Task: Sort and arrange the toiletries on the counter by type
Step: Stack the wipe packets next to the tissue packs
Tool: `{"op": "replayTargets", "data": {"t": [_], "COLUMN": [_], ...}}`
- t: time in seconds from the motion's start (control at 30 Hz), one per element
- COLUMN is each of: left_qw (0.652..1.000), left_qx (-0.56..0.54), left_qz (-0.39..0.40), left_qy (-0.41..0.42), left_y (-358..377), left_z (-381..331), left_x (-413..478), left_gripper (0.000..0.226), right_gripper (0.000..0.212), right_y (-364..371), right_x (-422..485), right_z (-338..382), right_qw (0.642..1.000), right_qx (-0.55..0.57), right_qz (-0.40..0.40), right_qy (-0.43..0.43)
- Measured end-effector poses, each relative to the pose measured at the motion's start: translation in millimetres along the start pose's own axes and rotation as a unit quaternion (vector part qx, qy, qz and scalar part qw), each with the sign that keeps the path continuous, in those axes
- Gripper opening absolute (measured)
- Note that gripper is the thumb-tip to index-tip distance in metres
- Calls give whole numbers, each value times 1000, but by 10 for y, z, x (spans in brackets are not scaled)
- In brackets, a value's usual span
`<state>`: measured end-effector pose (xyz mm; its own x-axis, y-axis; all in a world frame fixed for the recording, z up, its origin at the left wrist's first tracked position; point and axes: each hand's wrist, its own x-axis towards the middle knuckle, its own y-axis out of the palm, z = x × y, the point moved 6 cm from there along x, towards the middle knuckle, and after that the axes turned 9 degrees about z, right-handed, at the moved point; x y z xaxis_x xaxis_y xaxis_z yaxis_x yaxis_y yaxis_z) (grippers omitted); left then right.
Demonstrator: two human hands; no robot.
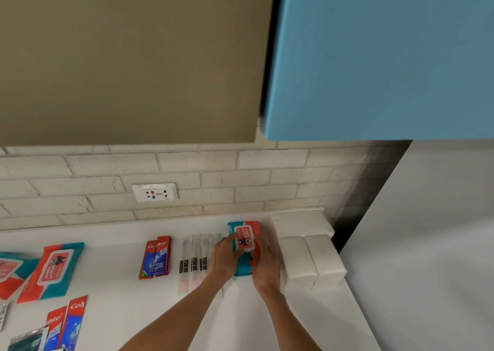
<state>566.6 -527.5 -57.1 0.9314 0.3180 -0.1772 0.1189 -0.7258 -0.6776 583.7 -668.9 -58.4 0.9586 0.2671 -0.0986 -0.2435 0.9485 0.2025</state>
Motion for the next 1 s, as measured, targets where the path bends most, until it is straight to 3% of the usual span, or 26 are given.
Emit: {"op": "replayTargets", "data": {"t": [0.47, 0.63, 1.0], "left_qw": [999, 999, 999], "left_qx": [-48, -41, -30], "left_qz": [16, 21, 39], "left_qy": [-5, -8, 9], "left_y": [23, 28, 17], "left_z": [29, 98, 92], "left_x": [-87, -94, -70], "left_gripper": [58, 64, 63], "right_gripper": [45, 39, 40], "right_y": [68, 57, 50], "right_x": [-48, -59, -61], "right_z": [-17, 3, 5], "right_qw": [999, 999, 998], "right_qx": [24, 33, 60], "right_qz": [20, 20, 21], "right_qy": [6, 13, 25]}}
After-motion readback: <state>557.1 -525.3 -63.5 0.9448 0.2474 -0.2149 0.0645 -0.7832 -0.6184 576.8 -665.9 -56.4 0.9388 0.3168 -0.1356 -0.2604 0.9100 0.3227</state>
